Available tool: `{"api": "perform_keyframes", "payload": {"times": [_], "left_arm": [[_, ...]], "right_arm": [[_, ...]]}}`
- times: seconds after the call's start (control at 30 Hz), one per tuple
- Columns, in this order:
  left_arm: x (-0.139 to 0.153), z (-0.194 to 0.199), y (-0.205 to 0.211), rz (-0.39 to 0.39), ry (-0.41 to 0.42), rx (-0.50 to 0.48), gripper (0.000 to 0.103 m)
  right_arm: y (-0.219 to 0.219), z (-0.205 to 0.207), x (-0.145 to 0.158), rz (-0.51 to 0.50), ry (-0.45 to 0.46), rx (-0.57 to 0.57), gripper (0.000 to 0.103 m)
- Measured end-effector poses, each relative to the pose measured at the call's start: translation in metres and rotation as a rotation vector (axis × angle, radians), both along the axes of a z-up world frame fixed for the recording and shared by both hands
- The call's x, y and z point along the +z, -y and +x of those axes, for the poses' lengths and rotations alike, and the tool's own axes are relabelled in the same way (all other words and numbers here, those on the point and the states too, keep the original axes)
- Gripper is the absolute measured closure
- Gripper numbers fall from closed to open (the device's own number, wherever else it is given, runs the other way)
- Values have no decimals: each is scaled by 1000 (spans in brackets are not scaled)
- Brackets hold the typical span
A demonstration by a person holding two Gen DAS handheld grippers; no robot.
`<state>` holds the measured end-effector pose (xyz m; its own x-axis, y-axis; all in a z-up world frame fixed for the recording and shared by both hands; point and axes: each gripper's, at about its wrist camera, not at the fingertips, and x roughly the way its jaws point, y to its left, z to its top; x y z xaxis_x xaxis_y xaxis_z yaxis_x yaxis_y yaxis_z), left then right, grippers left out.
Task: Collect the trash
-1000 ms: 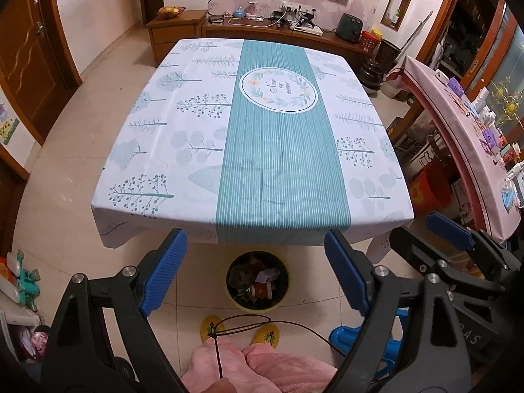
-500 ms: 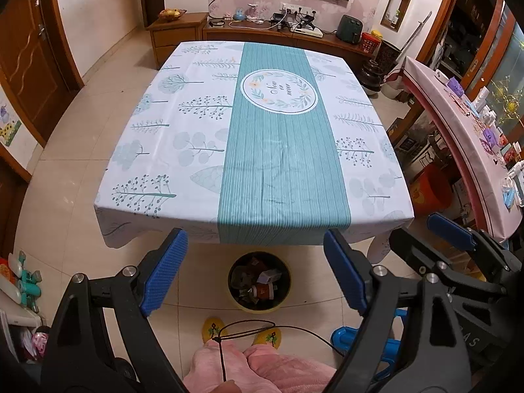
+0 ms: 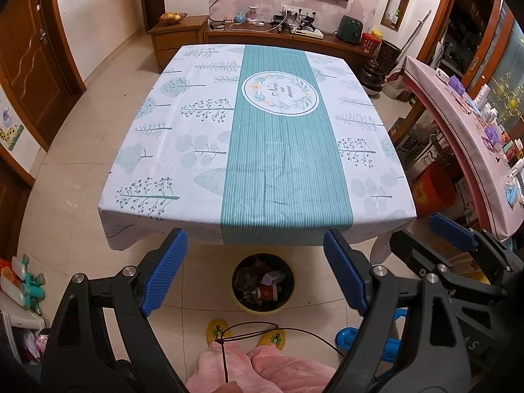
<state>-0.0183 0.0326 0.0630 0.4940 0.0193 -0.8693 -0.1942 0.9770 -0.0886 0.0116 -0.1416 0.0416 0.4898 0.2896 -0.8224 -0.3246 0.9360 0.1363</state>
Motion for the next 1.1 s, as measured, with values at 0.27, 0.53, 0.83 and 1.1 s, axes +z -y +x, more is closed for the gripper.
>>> {"api": "perform_keyframes", "payload": {"times": [0.27,0.53,0.83,1.1], "left_arm": [[-1,0,0,1,-1,-1,20],[-1,0,0,3,-2,-3,20],[-1,1,-1,3,-3,-3,20],[-4,-1,-4,5,-12,-1,20]], "right_arm": [[0,0,0,-1,0,0,33],[-1,-2,-1,-1,0,-1,33],[-1,-1,-1,-1,0,-1,33],[-3,-3,-8,3,-18,3,33]]}}
